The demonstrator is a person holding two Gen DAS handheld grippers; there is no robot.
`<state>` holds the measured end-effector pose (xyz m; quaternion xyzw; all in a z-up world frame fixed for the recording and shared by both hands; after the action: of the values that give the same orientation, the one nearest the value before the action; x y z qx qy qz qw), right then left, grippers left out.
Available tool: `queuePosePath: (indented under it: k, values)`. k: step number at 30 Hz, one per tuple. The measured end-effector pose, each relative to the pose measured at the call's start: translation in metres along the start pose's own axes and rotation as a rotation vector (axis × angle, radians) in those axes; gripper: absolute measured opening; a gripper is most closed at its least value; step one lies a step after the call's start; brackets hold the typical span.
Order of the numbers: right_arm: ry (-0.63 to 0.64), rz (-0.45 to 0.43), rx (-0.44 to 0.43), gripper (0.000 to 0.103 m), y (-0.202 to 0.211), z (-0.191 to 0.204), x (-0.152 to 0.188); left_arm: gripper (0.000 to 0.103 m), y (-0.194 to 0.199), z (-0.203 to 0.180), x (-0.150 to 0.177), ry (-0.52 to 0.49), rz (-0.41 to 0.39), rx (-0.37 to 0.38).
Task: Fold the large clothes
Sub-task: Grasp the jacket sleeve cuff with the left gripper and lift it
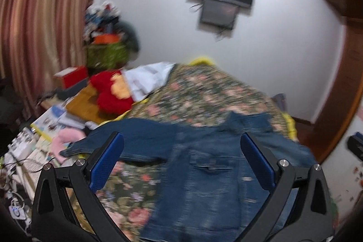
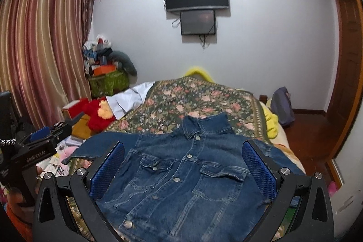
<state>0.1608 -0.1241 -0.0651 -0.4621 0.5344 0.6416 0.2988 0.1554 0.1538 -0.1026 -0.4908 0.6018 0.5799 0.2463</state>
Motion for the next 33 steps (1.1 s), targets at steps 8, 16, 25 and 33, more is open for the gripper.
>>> queuePosePath:
  k: [8, 16, 25, 33]
  values:
    - [0.047, 0.096, 0.004, 0.103, -0.109, 0.019, -0.007, 0.103, -0.092, 0.100, 0.024, 0.053, 0.165, -0.219]
    - [0.162, 0.259, -0.036, 0.103, -0.220, 0.042, 0.010, 0.103, -0.168, 0.157, 0.067, 0.157, 0.359, -0.248]
    - [0.211, 0.550, -0.071, 0.103, -0.323, 0.045, 0.063, 0.092, -0.207, 0.174, 0.090, 0.362, 0.428, -0.089]
    - [0.195, 0.640, -0.150, 0.103, -0.333, 0.050, 0.083, 0.028, -0.218, 0.178, 0.060, 0.238, 0.375, -0.269]
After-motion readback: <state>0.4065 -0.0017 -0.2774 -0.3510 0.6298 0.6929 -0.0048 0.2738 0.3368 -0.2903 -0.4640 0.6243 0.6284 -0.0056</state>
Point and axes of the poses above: each gripper's, at about its wrist camera, not at the fingertips, and y roughly against the way its jaws point, z to its left, x to its underside, the point moved 4 cm from there along -y, roughly the way its jaws point, and after that the axes turned 6 degrees about x, right-handed, at the moved point
